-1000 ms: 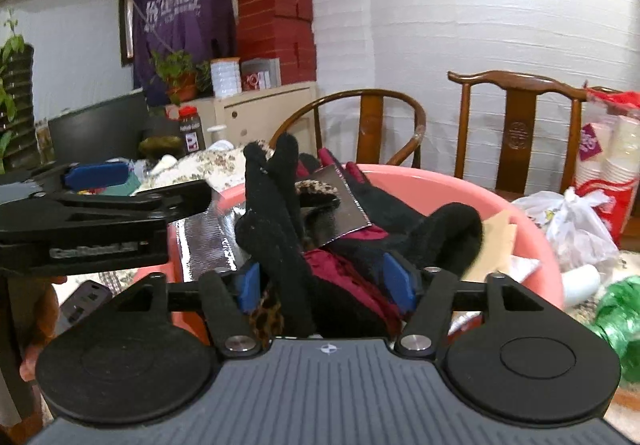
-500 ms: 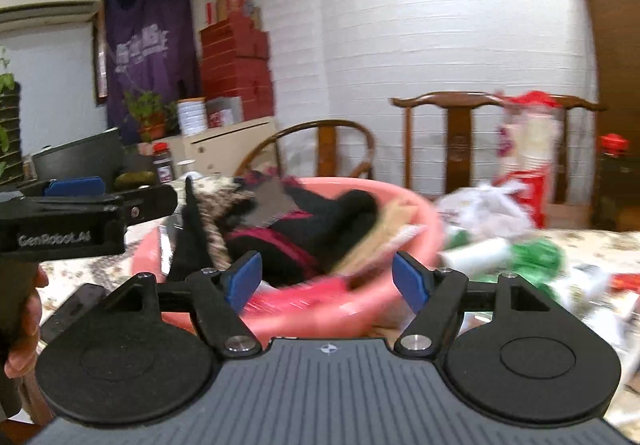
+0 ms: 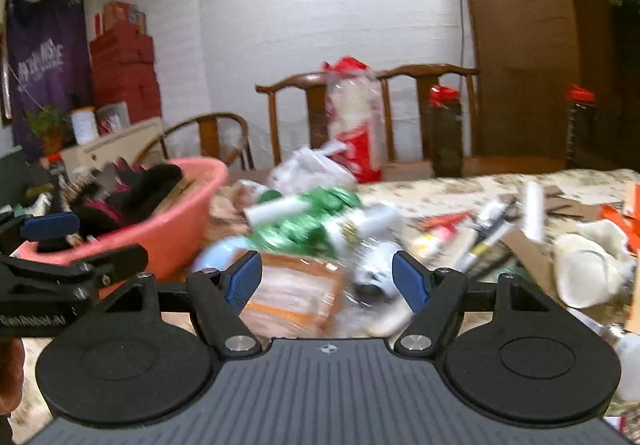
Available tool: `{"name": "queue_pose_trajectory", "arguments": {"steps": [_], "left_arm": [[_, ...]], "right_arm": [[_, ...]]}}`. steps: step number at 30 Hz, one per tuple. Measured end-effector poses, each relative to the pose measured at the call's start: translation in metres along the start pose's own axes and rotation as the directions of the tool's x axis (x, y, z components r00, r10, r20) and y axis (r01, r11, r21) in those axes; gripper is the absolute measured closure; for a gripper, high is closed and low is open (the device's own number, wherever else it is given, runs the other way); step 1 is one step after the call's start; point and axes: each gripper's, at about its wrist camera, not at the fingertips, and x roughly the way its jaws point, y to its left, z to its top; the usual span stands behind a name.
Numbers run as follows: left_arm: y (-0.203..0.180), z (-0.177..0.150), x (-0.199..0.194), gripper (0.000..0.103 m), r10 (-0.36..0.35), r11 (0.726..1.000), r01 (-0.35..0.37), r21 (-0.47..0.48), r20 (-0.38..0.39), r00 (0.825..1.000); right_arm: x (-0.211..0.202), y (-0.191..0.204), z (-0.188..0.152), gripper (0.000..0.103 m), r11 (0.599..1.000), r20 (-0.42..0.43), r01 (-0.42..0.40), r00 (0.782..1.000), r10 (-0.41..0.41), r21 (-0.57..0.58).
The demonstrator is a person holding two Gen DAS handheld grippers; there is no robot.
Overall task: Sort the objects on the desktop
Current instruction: 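Move both grippers back over the table toward the plastic-wrapped bread package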
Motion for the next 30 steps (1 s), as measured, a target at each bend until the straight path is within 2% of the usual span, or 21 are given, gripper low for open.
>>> {"name": "queue_pose_trajectory", "arguments": {"steps": [2, 4, 7, 10, 13, 17, 19, 24, 30], "left_arm": [[-0.013, -0.012, 0.011, 0.000, -0.002, 0.998, 0.003, 0.066, -0.016, 1.000], [-0.016, -0.021, 0.022, 0.000, -0.005, 0.996, 0.009, 0.094, -0.039, 0.999], [-0.014, -0.029, 0.037, 0.000, -0.024, 0.998, 0.029, 0.064, -0.079, 0.997], [-0.007, -0.032, 0.050, 0.000, -0.040, 0.999, 0.043, 0.018, -0.107, 0.993], [-0.004, -0.028, 0.061, 0.000, -0.034, 0.999, 0.036, 0.013, -0.116, 0.993], [-0.008, -0.026, 0.069, 0.000, -0.017, 0.998, 0.023, 0.051, -0.123, 0.992], [-0.012, -0.025, 0.073, 0.000, -0.035, 0.997, 0.044, 0.063, -0.134, 0.990], [-0.021, -0.027, 0.081, 0.000, -0.064, 0.995, 0.076, 0.068, -0.156, 0.986], [-0.025, -0.032, 0.099, 0.000, -0.079, 0.995, 0.090, 0.050, -0.201, 0.977]], "right_arm": [[0.006, -0.011, -0.006, 0.027, 1.000, -0.023, 0.016, 1.000, -0.016, 0.018], [0.013, -0.023, -0.012, 0.027, 0.999, -0.041, 0.022, 0.999, -0.020, 0.043], [0.027, -0.035, -0.017, 0.027, 0.994, -0.089, 0.003, 0.996, 0.007, 0.106], [0.042, -0.041, -0.021, 0.027, 0.981, -0.131, -0.066, 0.987, 0.091, 0.184], [0.055, -0.042, -0.021, 0.027, 0.963, -0.155, -0.108, 0.976, 0.149, 0.247], [0.071, -0.037, -0.022, 0.027, 0.969, -0.188, -0.098, 0.972, 0.142, 0.228], [0.076, -0.037, -0.022, 0.027, 0.966, -0.194, -0.106, 0.969, 0.154, 0.235], [0.084, -0.040, -0.022, 0.026, 0.928, -0.198, -0.180, 0.947, 0.253, 0.327], [0.101, -0.038, -0.021, 0.025, 0.907, -0.229, -0.192, 0.929, 0.291, 0.376]]}}
